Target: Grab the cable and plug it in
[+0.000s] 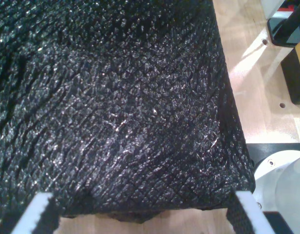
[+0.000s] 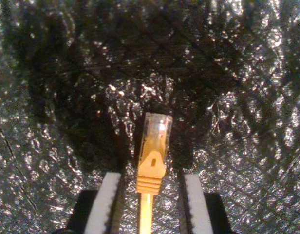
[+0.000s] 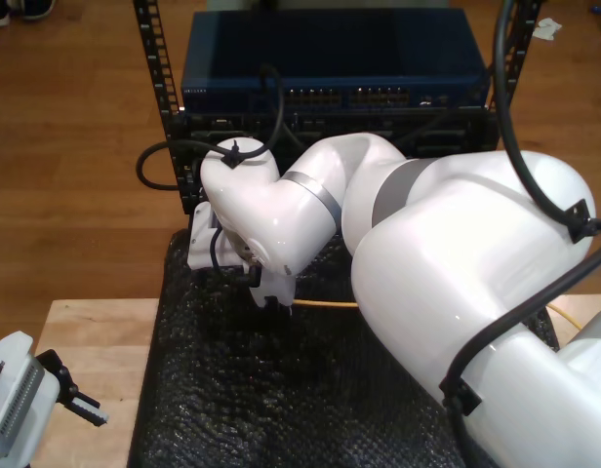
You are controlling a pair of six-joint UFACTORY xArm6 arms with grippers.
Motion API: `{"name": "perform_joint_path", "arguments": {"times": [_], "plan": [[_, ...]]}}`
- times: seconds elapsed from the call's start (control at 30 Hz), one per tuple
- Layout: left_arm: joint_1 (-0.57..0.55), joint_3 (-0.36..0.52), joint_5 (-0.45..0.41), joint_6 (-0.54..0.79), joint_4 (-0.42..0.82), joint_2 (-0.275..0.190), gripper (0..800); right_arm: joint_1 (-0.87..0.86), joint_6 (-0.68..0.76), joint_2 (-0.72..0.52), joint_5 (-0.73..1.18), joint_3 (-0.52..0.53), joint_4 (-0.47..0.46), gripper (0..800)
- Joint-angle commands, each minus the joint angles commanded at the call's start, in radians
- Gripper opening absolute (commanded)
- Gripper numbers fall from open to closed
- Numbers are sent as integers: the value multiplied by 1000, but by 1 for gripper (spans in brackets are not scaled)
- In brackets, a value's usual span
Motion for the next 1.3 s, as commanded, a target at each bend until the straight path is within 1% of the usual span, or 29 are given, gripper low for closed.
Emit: {"name": "perform_joint_path", "arguments": {"times": [0.13, 0.23, 0.33, 0.4, 0.53, 0.6, 0.67, 0.73, 1.03, 1.17, 1.3], "plan": [[0, 0, 0, 0, 2, 0, 800, 0, 0, 3, -2, 0, 0, 260], [-2, 0, 0, 0, 2, 2, 799, 0, 0, 2, -2, 0, -2, 183], [0, 0, 0, 0, 2, 0, 799, 0, 0, 2, -2, 0, -2, 178], [0, 0, 0, 0, 2, 2, 799, 0, 0, 2, -3, 0, -2, 146], [-2, 0, 0, 0, 2, 2, 799, 0, 0, 2, -3, 0, -2, 115], [-2, 0, -2, 0, 2, 2, 799, 0, 0, 2, -3, 0, -2, 62], [0, 0, 0, 0, 2, 2, 800, 0, 0, 2, -3, -2, -2, 59], [-2, 0, -2, 0, 2, 2, 799, 0, 2, 2, -3, -2, -2, 33], [-3, 0, -5, 0, 2, 3, 800, 0, -2, -11, 0, -5, 0, 16], [-3, -6, 9, -2, 0, 29, 799, -2, -6, -18, 0, -6, 0, 13], [-5, -8, 6, -11, -2, 38, 800, -3, -41, -25, 3, -15, 17, 8]]}}
